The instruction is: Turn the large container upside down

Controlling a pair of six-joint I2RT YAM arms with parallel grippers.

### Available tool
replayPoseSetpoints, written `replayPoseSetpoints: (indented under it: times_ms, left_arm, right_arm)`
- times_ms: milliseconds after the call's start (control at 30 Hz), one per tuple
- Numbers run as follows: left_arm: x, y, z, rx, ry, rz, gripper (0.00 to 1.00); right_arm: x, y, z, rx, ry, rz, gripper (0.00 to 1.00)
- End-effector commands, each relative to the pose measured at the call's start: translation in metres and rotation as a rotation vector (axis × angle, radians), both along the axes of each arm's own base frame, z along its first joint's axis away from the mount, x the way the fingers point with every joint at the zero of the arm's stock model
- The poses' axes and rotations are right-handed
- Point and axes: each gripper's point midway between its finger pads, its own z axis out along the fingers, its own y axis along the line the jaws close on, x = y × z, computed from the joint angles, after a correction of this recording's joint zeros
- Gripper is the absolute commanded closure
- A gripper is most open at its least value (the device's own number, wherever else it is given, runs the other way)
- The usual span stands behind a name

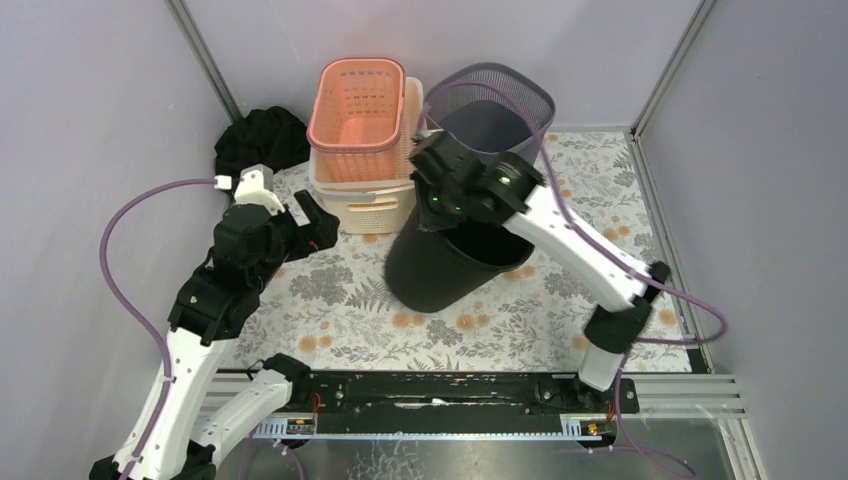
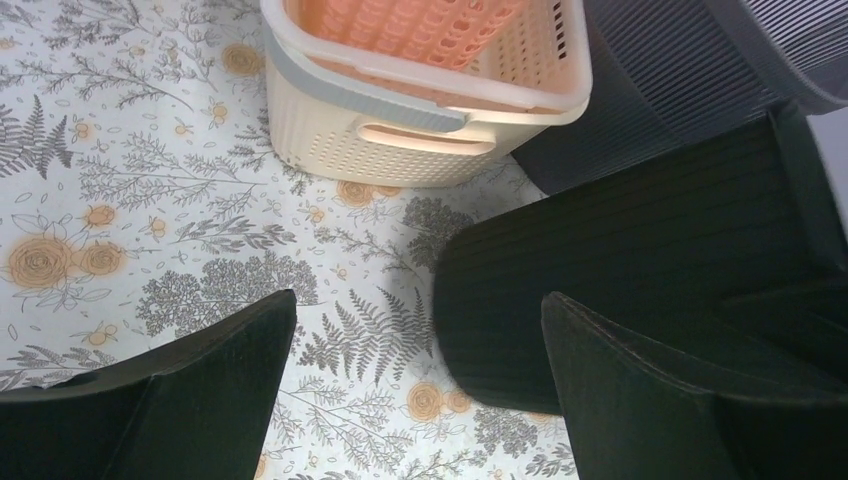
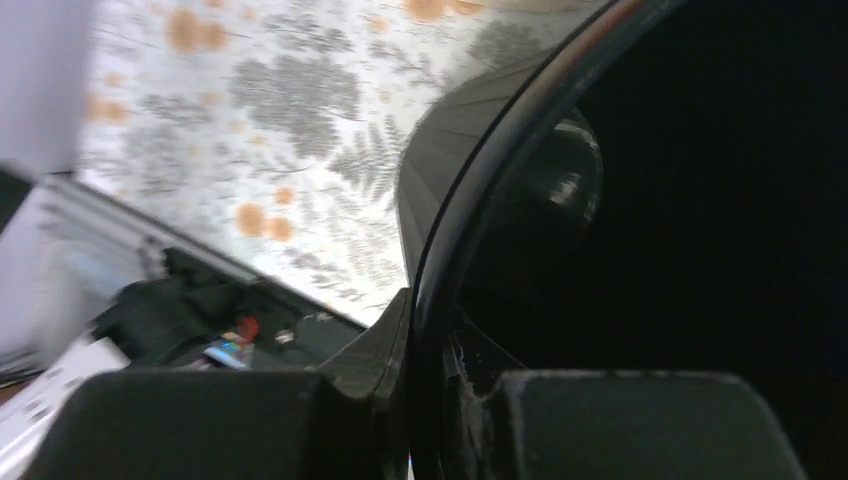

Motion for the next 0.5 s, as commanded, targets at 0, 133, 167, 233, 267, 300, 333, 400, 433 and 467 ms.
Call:
replayPoseSetpoints:
  times_ms: [0, 133, 167, 233, 267, 300, 333, 400, 433, 467]
  left_arm:
    - [-0.004, 0.002, 0.030, -0.018, -0.047, 0.005, 0.00]
    - [-0.004, 0.003, 0.040, -0.018, -0.053, 0.008, 0.00]
    - [-0.004, 0.005, 0.043, -0.016, -0.059, 0.014, 0.00]
    - [-0.004, 0.005, 0.044, -0.016, -0.061, 0.018, 0.00]
    - [-0.004, 0.005, 0.042, -0.016, -0.057, 0.018, 0.00]
    - [-0.003, 0.005, 0.038, -0.014, -0.047, 0.019, 0.00]
    - [-0.002, 0.004, 0.035, -0.015, -0.041, 0.019, 0.00]
    - [0.000, 0.002, 0.025, -0.015, -0.021, 0.014, 0.00]
    - [0.000, 0.001, 0.021, -0.015, -0.012, 0.013, 0.00]
    - [0.000, 0.000, 0.017, -0.017, -0.007, 0.012, 0.00]
  right_arm:
    - [-0.023, -0.005, 0.103, 0.437, -0.133, 0.037, 1.00]
    - [-0.027, -0.006, 0.097, 0.668, -0.115, 0.051, 1.00]
    - [-0.026, -0.007, 0.095, 0.732, -0.106, 0.047, 1.00]
    - [-0.024, -0.014, 0.087, 0.809, -0.106, 0.036, 1.00]
    - [-0.024, -0.016, 0.083, 0.854, -0.109, 0.044, 1.00]
    - [-0.022, -0.016, 0.085, 0.912, -0.126, 0.053, 1.00]
    - [-0.023, -0.016, 0.078, 0.947, -0.118, 0.063, 1.00]
    - [-0.025, -0.016, 0.070, 1.021, -0.127, 0.077, 1.00]
    - [-0.025, -0.017, 0.064, 1.051, -0.128, 0.078, 1.00]
    - [-0.027, -0.017, 0.060, 1.084, -0.130, 0.090, 1.00]
